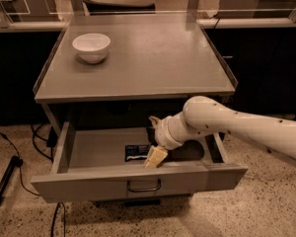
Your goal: Place rxbar blueberry into top drawer
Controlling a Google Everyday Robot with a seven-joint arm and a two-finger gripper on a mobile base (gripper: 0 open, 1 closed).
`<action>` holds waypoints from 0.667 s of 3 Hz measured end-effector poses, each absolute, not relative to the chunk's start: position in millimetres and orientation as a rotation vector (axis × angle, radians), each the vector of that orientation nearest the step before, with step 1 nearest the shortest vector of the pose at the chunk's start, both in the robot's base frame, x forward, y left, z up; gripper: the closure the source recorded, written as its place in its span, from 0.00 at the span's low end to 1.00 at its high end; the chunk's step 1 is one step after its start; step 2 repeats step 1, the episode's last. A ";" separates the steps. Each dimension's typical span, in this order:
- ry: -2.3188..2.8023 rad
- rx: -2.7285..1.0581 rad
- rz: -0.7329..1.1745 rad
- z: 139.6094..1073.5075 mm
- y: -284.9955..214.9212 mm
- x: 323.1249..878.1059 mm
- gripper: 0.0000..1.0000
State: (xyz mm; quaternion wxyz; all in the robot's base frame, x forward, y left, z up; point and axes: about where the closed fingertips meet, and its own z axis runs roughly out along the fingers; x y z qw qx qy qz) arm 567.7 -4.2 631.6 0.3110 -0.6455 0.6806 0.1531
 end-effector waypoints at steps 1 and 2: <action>1.797 -1.704 0.404 631.6 -4.1 567.7 0.00; 1.797 -1.704 0.404 631.6 -4.1 567.7 0.00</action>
Offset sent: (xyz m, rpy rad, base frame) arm 0.0000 0.0000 0.0000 0.0000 0.0000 0.0000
